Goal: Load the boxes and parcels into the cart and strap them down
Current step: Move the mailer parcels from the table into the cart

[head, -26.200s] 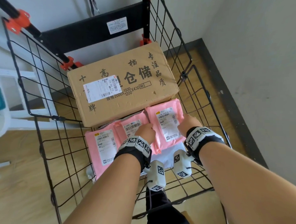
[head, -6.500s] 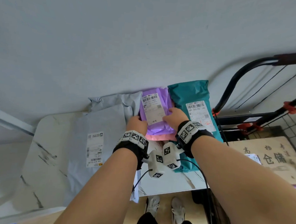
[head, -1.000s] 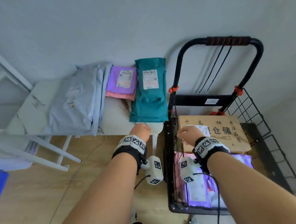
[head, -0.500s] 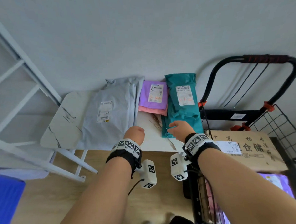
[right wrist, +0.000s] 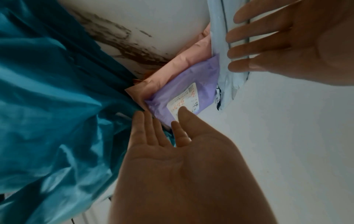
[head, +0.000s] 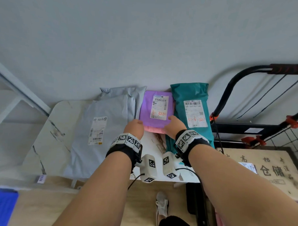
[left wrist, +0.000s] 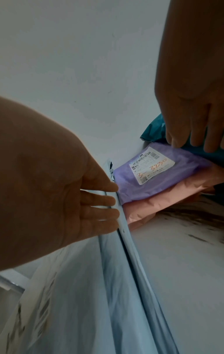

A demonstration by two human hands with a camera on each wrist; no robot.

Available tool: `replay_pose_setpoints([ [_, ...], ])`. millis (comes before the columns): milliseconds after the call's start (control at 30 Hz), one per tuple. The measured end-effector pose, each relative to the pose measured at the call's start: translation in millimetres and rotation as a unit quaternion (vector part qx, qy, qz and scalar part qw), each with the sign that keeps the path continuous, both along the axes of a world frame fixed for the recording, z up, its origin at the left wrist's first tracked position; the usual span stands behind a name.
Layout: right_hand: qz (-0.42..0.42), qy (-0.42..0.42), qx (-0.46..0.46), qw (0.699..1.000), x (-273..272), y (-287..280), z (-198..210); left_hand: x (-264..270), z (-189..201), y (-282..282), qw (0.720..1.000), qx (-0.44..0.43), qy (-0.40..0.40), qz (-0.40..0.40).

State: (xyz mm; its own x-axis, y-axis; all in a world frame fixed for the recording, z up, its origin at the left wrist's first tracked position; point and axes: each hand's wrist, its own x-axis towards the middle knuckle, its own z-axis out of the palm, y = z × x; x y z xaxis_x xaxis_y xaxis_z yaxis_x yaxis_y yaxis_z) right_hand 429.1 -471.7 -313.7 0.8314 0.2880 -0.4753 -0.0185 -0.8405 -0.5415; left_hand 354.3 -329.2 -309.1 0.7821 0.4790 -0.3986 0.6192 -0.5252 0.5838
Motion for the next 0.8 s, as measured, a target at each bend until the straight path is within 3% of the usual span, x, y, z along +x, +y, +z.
replay_pose_setpoints([
  [267, -0.017, -0.01, -0.032, 0.999, 32.9, 21.9, -22.4, 37.5, -16.5, 12.7, 0.998, -0.011, 0.036, 0.056],
  [367, -0.114, 0.028, 0.051, 0.992, 34.4, 25.8, -14.7, 41.4, -19.7, 14.1, 0.998, -0.012, 0.031, 0.061],
  [400, -0.099, 0.054, 0.044, 0.993, 34.8, 28.2, -10.3, 41.9, -19.6, 14.7, 0.998, -0.014, 0.025, 0.06],
  [433, 0.006, -0.004, -0.047, 0.999, 31.1, 28.7, -13.7, 42.3, -20.6, 16.0, 0.998, -0.016, 0.016, 0.058],
  [500, 0.048, -0.051, -0.091, 0.993, 30.7, 32.0, -12.5, 41.2, -21.6, 18.3, 0.999, -0.012, 0.007, 0.048],
  [567, -0.072, 0.016, 0.073, 0.995, 34.5, 35.4, -11.1, 38.8, -22.2, 21.2, 0.999, -0.007, 0.005, 0.041],
  [600, -0.11, 0.014, 0.102, 0.989, 36.3, 35.9, -9.6, 37.0, -21.2, 22.1, 0.999, -0.01, 0.005, 0.04],
  [667, -0.073, 0.017, 0.058, 0.995, 34.4, 37.4, -3.5, 32.4, -19.4, 24.0, 0.999, -0.017, 0.005, 0.045],
  [800, -0.06, -0.01, 0.066, 0.996, 28.1, 28.3, 9.6, 20.7, -17.4, 26.3, 0.997, -0.066, 0.007, 0.039],
])
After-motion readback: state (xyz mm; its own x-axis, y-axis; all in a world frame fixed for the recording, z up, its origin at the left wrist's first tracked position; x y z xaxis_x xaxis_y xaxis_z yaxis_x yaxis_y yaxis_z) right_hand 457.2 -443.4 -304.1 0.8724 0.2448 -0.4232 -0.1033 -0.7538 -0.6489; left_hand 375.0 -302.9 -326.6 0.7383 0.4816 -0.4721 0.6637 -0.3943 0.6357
